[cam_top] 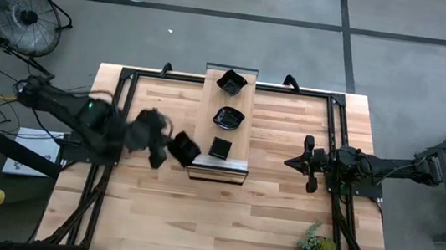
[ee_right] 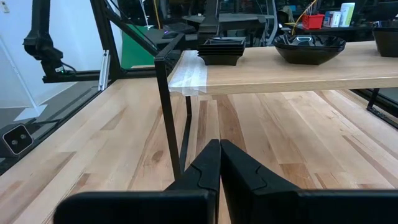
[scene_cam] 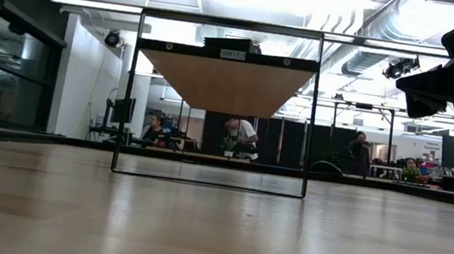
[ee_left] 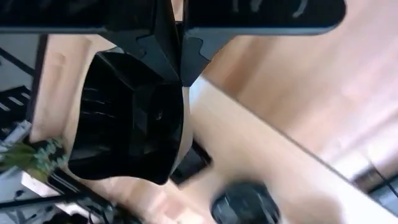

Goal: Pick & Place Mini shaped plates
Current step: Stack the distorted square plate on top of the stacked distorted square plates on the shelf

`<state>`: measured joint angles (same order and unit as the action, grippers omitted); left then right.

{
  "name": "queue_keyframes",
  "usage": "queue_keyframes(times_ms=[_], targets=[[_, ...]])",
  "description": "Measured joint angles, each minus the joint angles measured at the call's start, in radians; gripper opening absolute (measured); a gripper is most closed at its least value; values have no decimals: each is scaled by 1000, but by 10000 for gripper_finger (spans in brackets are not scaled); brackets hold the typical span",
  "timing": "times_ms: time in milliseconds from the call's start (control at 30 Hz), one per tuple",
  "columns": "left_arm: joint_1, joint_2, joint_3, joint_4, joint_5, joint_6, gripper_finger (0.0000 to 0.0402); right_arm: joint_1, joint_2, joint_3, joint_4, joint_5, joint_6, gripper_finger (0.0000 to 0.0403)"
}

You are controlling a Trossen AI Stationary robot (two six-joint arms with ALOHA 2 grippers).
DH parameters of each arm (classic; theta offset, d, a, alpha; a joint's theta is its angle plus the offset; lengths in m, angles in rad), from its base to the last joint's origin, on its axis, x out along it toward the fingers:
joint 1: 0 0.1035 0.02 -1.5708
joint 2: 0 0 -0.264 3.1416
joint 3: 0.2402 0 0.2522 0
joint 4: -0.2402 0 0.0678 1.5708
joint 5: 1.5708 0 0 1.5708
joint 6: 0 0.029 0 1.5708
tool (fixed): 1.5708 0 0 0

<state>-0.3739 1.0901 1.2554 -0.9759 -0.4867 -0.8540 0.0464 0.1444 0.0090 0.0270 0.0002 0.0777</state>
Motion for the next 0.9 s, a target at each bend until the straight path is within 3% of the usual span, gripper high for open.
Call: queue_keyframes(times_ms=[167, 333, 433, 900], targets=[[196, 0, 54, 16, 79, 199, 0, 0, 0, 0, 0, 0, 0, 5], [365, 1, 62, 113, 92, 352, 0, 0, 0, 0, 0, 0, 0, 5], [467, 14, 62, 200, 119, 374, 0, 0, 0, 0, 0, 0, 0, 5], [860, 241, 62, 533, 510, 411, 0, 0, 0, 0, 0, 0, 0, 5]])
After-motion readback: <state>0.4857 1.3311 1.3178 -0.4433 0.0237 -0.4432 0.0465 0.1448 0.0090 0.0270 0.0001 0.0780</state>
